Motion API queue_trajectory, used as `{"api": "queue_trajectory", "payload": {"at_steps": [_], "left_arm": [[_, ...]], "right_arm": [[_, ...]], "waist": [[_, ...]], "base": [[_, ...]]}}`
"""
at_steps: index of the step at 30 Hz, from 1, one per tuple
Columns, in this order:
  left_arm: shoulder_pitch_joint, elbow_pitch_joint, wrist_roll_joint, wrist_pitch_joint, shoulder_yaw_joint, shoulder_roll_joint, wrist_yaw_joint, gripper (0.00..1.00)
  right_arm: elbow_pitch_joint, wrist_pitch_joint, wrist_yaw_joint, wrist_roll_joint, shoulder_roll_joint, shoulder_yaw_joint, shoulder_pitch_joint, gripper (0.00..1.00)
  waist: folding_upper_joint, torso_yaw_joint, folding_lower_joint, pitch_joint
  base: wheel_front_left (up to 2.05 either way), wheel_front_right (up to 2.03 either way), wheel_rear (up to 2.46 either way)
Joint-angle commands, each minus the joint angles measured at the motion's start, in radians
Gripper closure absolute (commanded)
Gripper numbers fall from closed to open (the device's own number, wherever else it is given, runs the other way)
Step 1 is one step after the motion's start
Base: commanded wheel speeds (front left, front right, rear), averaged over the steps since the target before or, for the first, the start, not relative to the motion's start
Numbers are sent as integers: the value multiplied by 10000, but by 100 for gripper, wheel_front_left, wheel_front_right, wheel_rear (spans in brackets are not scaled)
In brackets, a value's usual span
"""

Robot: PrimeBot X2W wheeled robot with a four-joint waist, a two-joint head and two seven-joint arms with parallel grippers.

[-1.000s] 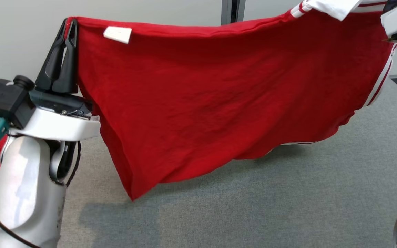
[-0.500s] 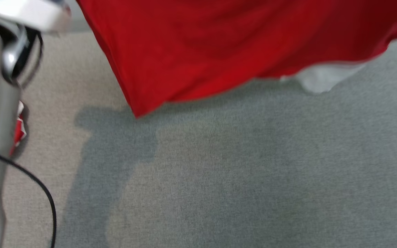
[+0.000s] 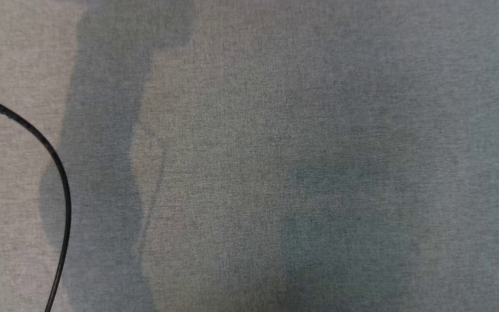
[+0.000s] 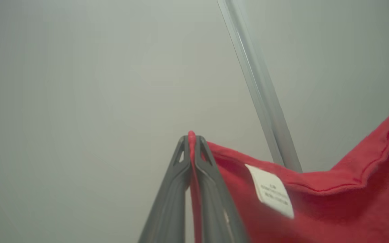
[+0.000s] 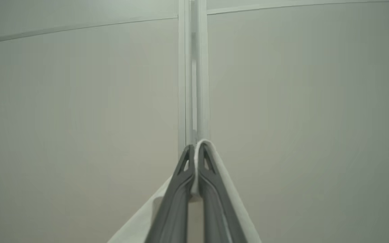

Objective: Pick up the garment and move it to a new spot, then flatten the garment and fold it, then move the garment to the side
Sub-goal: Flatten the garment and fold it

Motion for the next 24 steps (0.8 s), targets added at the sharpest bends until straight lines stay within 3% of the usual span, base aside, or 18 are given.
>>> {"api": "queue_trajectory", "payload": {"at_steps": [1, 7, 14, 24], "left_arm": [[-42, -207, 162, -22, 76, -81, 102, 100], [646, -987, 632, -20, 276, -300, 209, 100], [1888, -1258, 1176, -27, 88, -242, -47, 100], [3997, -1736, 1232, -28, -72, -369, -475, 100]], "right_arm": [[197, -87, -1, 75, 42, 43, 18, 100], [-171, -94, -1, 464, 292, -150, 946, 100], [-217, -96, -1, 700, 402, 45, 2588, 100], [-429, -81, -1, 2099, -193, 608, 5241, 100]], "waist": [[0, 15, 0, 498], [0, -146, 0, 1076], [0, -183, 0, 1468], [0, -11, 0, 648]], "base": [[0, 0, 0], [0, 0, 0], [0, 0, 0], [0, 0, 0]]}}
